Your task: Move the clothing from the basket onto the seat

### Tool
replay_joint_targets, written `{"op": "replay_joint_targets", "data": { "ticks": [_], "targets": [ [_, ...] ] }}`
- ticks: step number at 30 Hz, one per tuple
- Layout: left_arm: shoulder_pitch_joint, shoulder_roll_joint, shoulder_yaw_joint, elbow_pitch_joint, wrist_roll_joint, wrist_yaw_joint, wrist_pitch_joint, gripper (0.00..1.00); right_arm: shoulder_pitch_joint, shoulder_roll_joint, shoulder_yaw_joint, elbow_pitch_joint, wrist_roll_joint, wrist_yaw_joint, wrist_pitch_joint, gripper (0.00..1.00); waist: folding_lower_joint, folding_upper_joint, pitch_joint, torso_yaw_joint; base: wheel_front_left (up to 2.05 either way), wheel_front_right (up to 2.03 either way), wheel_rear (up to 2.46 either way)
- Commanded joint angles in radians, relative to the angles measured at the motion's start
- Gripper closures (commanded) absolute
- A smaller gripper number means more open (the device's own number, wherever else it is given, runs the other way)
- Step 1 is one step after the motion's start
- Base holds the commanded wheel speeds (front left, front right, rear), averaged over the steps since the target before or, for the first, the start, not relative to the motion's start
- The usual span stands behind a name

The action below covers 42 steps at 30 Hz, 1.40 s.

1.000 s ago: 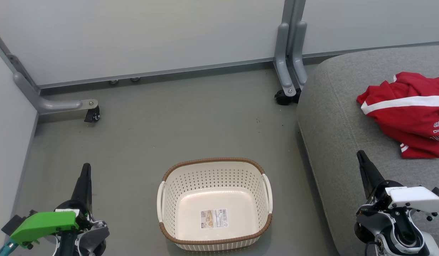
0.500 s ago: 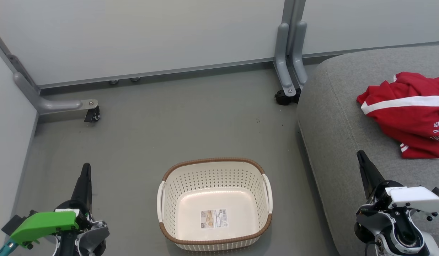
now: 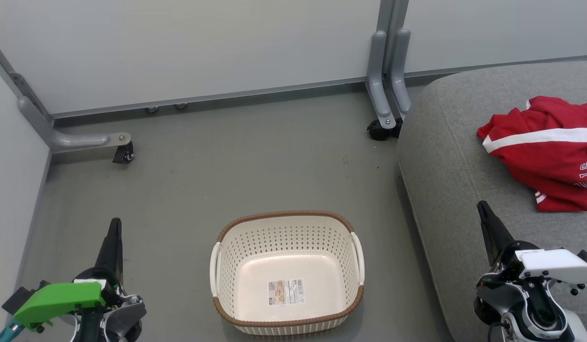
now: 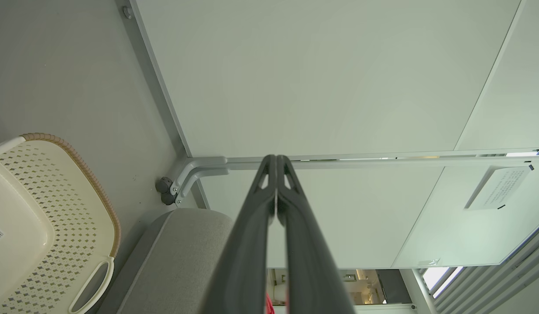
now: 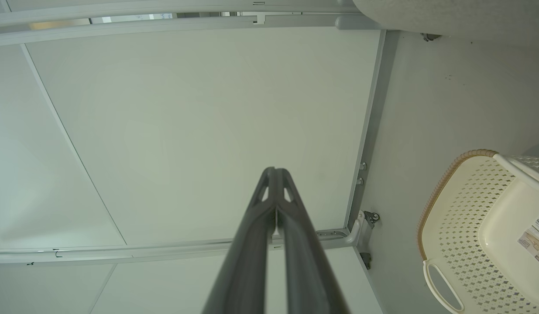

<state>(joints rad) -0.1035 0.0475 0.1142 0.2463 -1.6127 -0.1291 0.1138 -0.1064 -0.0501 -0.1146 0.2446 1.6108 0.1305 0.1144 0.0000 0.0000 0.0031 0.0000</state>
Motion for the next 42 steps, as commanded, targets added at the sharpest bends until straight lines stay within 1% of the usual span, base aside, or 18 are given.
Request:
{"op": "replay_joint_targets", "data": {
  "ticks": [1, 42],
  "targets": [
    [-0.012, 0.005, 0.002, -0.002, -0.001, -0.005, 0.003, 1.00, -0.006, 0.000, -0.002, 0.002, 0.003, 0.000, 0.003, 1.00, 0.0000, 0.0000, 0.000, 0.000, 0.00, 0.00, 0.00],
    [-0.012, 0.005, 0.002, -0.002, -0.001, -0.005, 0.003, 1.00, -0.006, 0.000, -0.002, 0.002, 0.003, 0.000, 0.004, 1.00, 0.0000, 0.0000, 0.000, 0.000, 0.00, 0.00, 0.00]
  ]
}}
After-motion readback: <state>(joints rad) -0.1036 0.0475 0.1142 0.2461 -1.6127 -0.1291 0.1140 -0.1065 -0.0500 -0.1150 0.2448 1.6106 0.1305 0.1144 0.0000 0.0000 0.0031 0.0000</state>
